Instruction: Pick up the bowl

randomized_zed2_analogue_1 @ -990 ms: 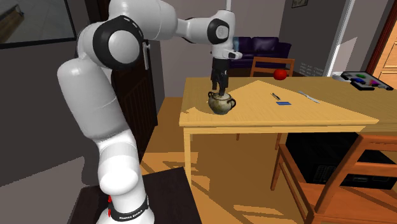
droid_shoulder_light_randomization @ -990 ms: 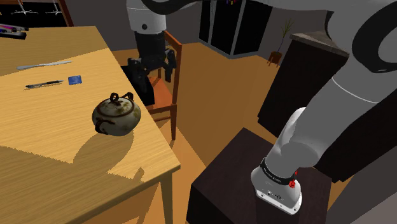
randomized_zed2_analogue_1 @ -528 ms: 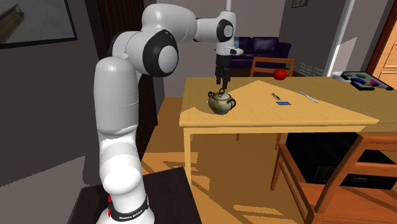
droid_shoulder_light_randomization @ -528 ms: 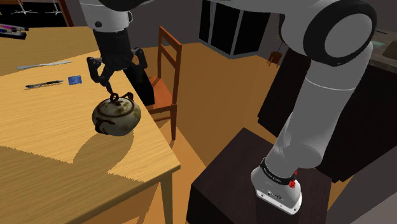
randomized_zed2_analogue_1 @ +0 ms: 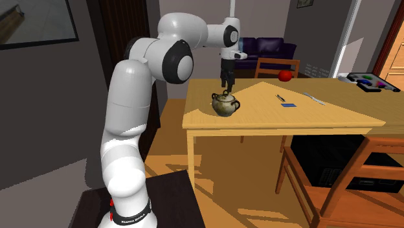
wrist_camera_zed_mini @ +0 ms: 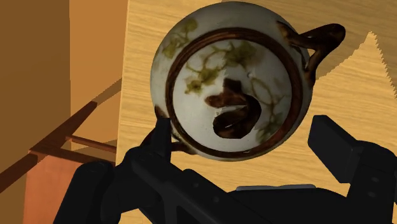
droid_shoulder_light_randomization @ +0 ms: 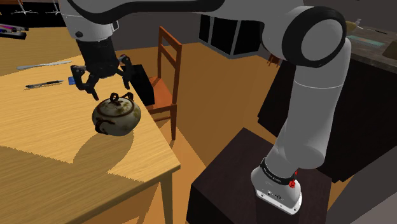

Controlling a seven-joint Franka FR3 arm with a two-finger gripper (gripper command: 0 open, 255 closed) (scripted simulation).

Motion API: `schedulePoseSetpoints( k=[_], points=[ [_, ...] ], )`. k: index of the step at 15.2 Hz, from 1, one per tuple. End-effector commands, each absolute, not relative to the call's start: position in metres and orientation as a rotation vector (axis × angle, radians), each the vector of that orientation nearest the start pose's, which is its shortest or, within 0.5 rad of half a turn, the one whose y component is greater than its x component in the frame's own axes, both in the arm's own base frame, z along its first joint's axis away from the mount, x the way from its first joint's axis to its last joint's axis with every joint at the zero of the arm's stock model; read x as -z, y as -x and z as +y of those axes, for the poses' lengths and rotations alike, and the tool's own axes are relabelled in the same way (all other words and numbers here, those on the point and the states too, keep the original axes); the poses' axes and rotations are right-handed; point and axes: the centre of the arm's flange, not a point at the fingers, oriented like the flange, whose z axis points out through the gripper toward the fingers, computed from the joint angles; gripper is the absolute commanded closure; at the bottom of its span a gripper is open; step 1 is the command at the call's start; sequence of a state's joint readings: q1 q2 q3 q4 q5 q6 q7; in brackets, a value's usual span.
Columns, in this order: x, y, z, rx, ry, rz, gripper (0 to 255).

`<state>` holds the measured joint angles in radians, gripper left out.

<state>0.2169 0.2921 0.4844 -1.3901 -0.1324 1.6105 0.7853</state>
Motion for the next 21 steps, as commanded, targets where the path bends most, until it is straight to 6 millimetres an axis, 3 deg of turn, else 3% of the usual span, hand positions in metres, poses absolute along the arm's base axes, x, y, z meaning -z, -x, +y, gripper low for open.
schedulePoseSetpoints(
  k=[1, 4, 5, 14, 21],
  points=[
    [-0.544, -0.519, 0.367, -0.047, 3.162, 0.144, 0],
    [-0.536, -0.519, 0.367, -0.047, 3.162, 0.144, 0],
    [-0.536, -0.519, 0.367, -0.047, 3.162, 0.144, 255],
    [-0.536, -0.519, 0.367, -0.047, 3.162, 0.144, 255],
    [-0.573, -0.519, 0.367, -0.047, 3.162, 0.144, 255]
  ],
)
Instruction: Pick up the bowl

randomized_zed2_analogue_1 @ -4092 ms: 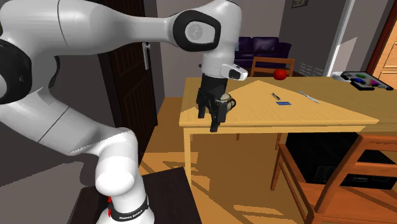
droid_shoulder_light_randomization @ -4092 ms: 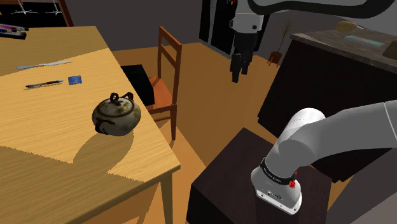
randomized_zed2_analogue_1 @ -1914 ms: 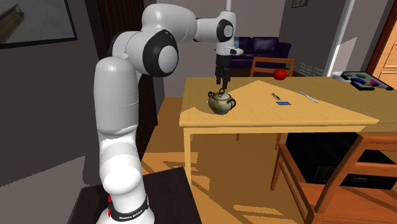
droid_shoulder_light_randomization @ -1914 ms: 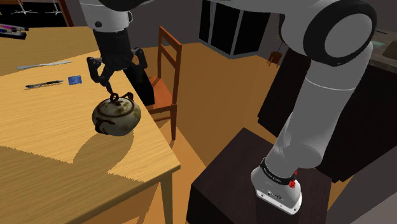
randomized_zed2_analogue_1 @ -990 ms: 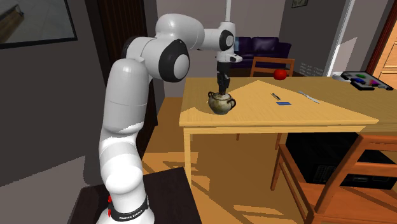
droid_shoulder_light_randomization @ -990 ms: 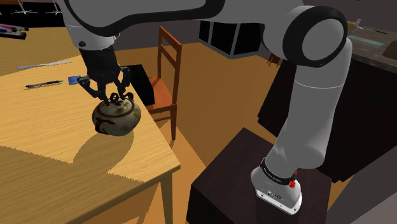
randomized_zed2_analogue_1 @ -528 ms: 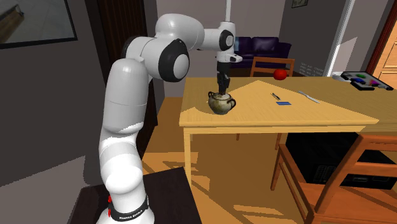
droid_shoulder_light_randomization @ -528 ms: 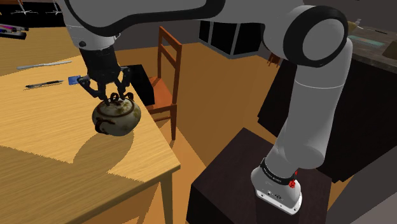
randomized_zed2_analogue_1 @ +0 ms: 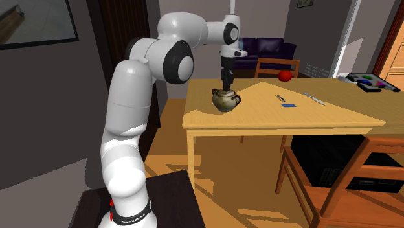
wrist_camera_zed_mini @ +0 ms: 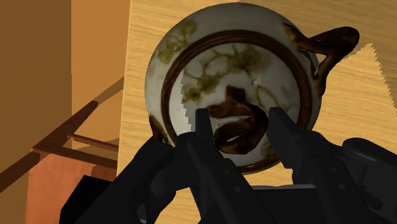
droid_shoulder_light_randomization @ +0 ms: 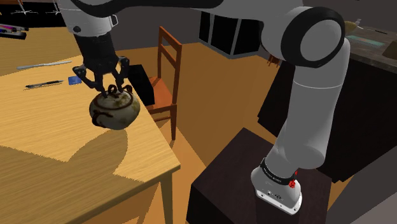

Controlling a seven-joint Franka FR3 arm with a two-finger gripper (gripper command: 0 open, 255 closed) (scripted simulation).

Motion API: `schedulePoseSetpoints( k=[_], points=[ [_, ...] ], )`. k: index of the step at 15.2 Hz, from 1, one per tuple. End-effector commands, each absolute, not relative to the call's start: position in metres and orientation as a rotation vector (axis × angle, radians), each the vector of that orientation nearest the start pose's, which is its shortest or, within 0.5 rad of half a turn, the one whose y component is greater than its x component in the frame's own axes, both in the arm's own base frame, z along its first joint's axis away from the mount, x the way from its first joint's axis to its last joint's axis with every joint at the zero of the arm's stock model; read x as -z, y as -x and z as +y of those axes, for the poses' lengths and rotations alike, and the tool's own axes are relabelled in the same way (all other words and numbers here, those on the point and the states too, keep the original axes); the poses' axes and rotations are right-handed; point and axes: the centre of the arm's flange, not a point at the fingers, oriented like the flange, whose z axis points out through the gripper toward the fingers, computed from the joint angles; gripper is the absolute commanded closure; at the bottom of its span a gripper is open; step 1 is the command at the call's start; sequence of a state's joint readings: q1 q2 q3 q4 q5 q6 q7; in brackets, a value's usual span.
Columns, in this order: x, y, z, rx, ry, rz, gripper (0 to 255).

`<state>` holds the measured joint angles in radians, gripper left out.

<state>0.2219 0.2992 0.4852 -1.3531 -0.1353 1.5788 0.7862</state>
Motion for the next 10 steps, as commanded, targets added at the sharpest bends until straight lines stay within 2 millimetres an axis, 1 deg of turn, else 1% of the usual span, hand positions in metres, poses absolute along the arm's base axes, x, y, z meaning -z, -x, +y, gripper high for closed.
schedulePoseSetpoints(
  k=[1, 8, 10],
  points=[
    [-0.578, -0.519, 0.367, -0.047, 3.162, 0.144, 255],
    [-0.615, -0.519, 0.367, -0.047, 3.162, 0.144, 255],
    [-0.616, -0.519, 0.367, -0.047, 3.162, 0.144, 255]
  ],
)
